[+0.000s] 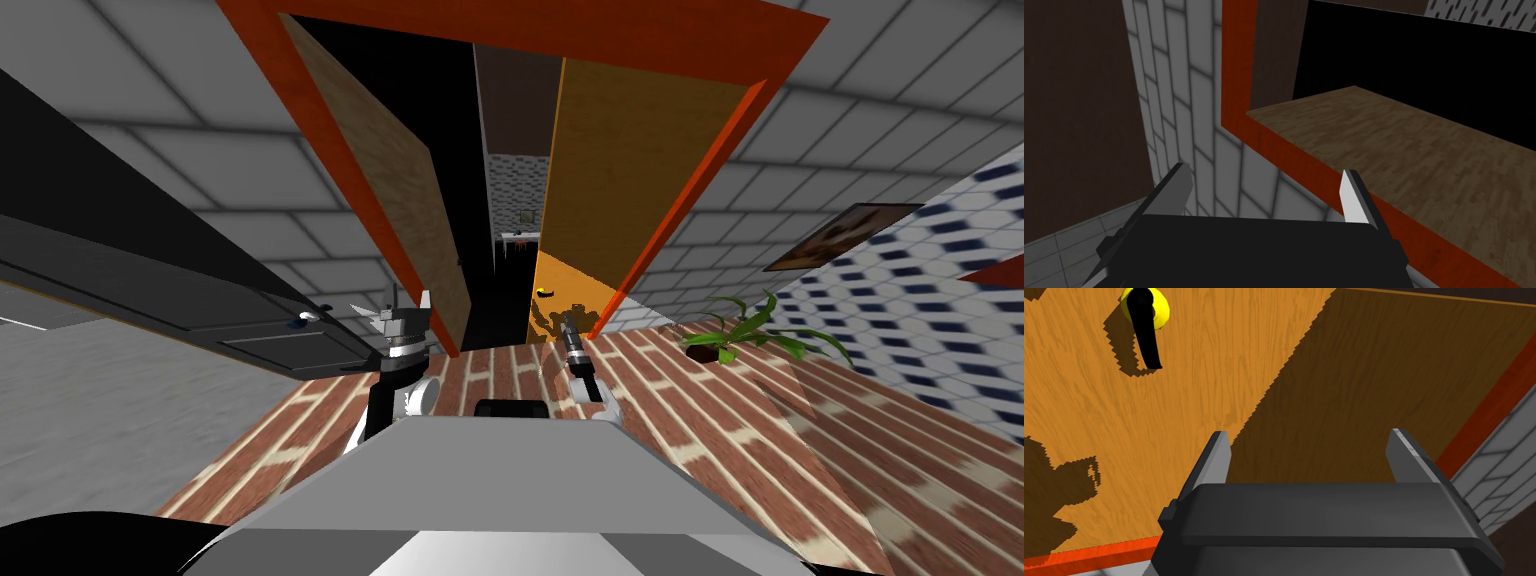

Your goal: Push the door open

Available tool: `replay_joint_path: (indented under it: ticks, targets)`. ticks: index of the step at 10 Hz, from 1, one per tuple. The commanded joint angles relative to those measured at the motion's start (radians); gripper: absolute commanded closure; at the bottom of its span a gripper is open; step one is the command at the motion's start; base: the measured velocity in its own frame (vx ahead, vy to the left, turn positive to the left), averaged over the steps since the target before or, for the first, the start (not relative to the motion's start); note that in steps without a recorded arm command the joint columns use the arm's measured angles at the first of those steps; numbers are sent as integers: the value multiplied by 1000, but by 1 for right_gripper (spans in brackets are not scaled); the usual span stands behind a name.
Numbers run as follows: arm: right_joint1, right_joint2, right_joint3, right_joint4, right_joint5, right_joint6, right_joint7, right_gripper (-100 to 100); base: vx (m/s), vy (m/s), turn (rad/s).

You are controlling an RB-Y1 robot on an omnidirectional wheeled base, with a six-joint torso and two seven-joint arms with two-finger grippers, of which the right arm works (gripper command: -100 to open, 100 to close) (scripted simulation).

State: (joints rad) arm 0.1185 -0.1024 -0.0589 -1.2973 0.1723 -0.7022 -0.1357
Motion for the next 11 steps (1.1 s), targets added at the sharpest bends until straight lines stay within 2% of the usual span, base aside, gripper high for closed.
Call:
replay_joint_path:
  ticks: [1,2,3,11]
  targets:
    - [-20,-1,-1,50,7,-10,-12,-100,78,-29,0]
    - [-33,-3,-3,77,11,-17,-19,-100,95,-32,4]
    - [-33,-3,-3,86,11,-17,-19,-100,66,-25,3]
    - [-127,-11,-11,331,42,-68,-75,-100,94,-30,2]
